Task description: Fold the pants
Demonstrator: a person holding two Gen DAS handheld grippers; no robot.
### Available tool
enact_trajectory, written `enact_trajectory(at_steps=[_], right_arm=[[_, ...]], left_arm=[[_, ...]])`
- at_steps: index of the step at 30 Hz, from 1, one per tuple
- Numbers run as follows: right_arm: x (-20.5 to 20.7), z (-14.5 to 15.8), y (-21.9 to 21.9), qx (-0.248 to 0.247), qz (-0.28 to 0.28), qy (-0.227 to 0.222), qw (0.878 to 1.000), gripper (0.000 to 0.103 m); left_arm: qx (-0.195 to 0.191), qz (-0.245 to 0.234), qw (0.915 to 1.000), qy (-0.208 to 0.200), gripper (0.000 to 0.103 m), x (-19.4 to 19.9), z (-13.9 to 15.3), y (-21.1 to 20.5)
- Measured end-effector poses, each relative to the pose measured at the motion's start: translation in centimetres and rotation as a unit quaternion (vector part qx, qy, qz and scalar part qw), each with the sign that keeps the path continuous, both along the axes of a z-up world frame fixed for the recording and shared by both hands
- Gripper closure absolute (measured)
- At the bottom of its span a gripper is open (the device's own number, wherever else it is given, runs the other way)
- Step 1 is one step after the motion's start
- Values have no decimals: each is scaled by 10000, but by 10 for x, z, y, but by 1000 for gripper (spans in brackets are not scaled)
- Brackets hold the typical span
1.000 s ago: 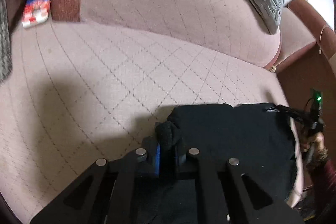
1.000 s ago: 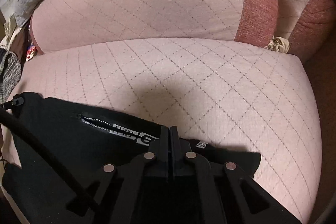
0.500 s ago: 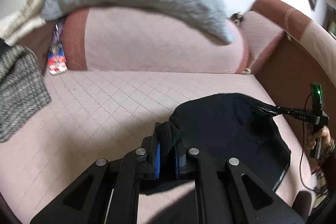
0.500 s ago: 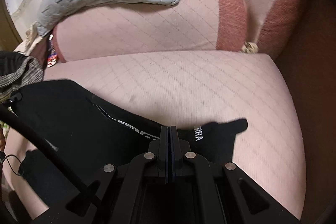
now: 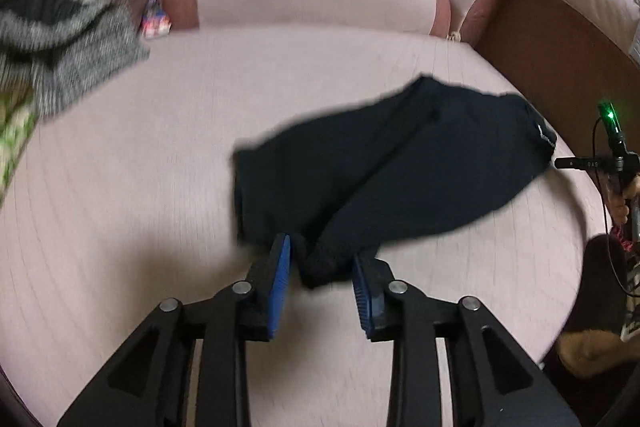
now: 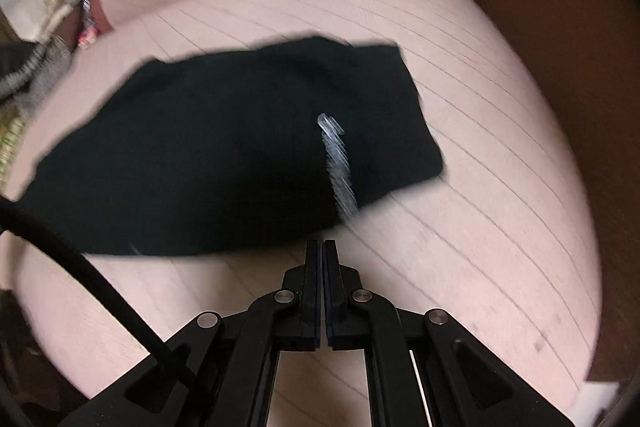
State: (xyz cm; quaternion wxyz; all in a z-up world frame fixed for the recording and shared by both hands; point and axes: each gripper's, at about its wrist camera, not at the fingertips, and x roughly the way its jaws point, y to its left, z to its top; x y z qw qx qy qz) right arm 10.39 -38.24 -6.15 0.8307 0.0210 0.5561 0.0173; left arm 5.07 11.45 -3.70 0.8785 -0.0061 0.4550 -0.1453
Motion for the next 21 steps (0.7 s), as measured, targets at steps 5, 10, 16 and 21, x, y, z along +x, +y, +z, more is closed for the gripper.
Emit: enact_trajectory(at_steps=[5,10,16,21], right_arm=[[-20,18,1,-140,-200,-300,9993,80],[-26,35,22,47,-43,-648,9979,72],[-32,23,68,222,393,-707,9965,72],[-34,5,91,227,696,-628,9953,72]], left_arm=[[-487,544,9973,9,51,-19,11,31],[-1470,1108,9824,318,47,1,11,57],[-1247,1204,9833,552,49,35,-2,25],[-80,853,9944,619,101,53,-14,-17]])
